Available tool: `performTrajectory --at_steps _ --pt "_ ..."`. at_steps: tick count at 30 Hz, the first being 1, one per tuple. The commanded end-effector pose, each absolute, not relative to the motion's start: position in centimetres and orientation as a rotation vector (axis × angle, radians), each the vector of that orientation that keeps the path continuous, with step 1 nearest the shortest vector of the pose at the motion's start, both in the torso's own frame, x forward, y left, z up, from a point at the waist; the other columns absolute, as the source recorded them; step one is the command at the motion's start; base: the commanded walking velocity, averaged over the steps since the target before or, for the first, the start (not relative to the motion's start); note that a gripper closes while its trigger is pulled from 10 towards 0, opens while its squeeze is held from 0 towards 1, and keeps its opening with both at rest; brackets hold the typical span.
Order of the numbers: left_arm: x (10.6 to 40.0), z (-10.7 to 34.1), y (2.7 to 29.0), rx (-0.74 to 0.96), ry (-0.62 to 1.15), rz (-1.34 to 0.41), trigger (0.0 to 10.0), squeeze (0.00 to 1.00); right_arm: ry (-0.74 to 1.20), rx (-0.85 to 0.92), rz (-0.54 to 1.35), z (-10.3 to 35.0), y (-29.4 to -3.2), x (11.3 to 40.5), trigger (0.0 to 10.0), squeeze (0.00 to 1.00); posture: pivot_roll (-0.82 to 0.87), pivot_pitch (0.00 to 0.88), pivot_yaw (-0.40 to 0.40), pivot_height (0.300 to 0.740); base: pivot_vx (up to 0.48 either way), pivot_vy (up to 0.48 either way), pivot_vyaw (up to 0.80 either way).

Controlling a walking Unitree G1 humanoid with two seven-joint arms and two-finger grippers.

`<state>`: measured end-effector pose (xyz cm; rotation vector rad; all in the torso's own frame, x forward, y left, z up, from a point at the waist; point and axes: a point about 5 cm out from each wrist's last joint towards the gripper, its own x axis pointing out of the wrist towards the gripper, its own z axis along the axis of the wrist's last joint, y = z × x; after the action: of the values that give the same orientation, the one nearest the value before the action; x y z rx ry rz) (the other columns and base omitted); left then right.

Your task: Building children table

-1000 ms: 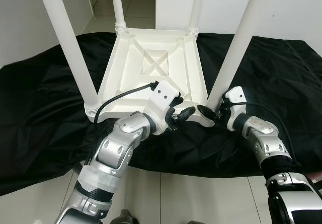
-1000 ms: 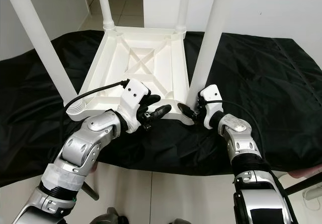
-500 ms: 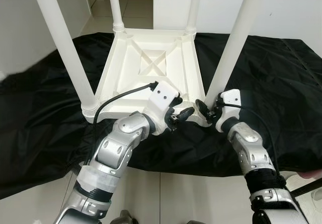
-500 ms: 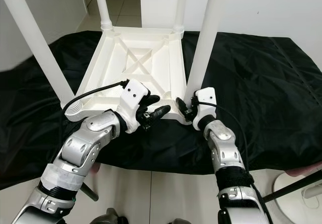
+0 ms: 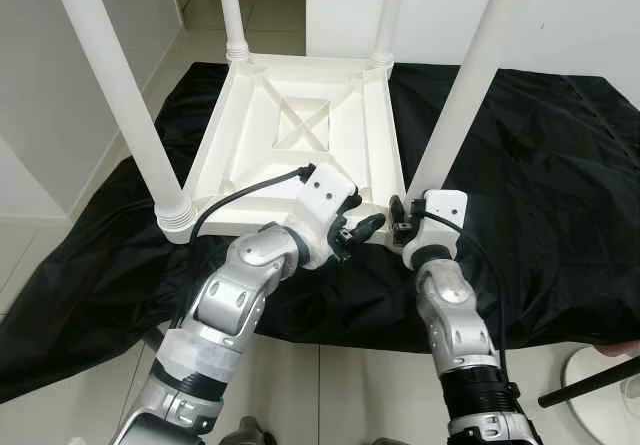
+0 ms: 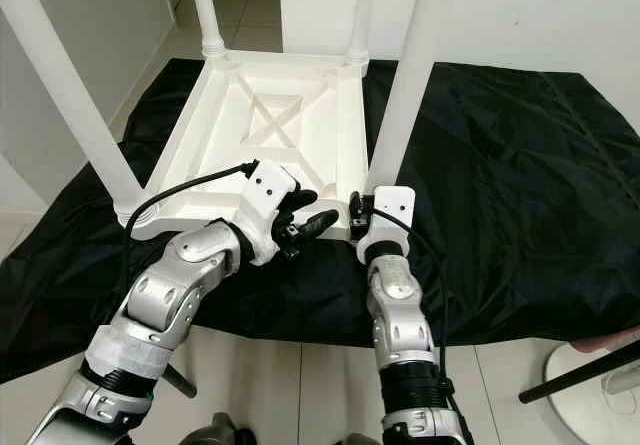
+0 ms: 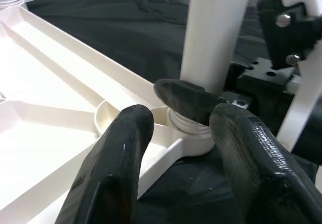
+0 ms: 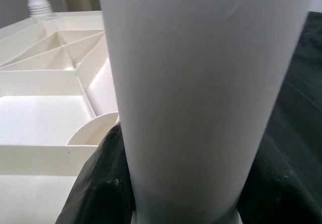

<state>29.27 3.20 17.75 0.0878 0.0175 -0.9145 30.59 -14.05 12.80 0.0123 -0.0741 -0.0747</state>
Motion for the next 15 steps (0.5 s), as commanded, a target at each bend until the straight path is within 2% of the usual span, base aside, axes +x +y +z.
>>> performTrajectory --at_steps 1,2,3,11,12,15 --pt "29.9 17.2 4.1 0.080 0.030 -0.797 10.0 0.00 -0.046 -0.002 -0.151 12.2 -15.2 30.1 10.0 0.00 -0.04 0.000 0.049 0.740 0.000 0.000 0.00" --pt "30.0 17.1 4.2 0.078 0.031 -0.780 10.0 0.00 -0.049 -0.004 -0.161 12.2 -15.4 29.9 10.0 0.00 -0.04 0.000 0.049 0.740 0.000 0.000 0.00" --pt "30.1 17.1 4.3 0.067 0.030 -0.763 10.0 0.00 -0.057 0.014 -0.168 12.3 -15.6 29.6 10.0 1.00 -0.04 0.000 0.050 0.740 0.000 0.000 0.00" --pt "30.1 17.2 4.5 0.042 0.019 -0.736 10.0 0.00 -0.140 0.006 -0.181 13.2 -15.7 27.9 10.0 1.00 -0.03 0.002 0.046 0.740 0.000 0.000 0.00" --pt "30.1 17.2 4.5 0.040 0.019 -0.732 10.0 0.00 -0.158 -0.011 -0.165 13.3 -15.7 27.2 10.0 0.06 -0.03 0.006 0.045 0.740 0.000 0.000 0.00" --pt "30.0 17.1 4.7 0.038 0.020 -0.721 10.0 0.00 -0.187 -0.032 -0.115 13.4 -15.4 26.1 10.0 0.00 -0.03 0.007 0.045 0.740 0.000 0.000 0.00"
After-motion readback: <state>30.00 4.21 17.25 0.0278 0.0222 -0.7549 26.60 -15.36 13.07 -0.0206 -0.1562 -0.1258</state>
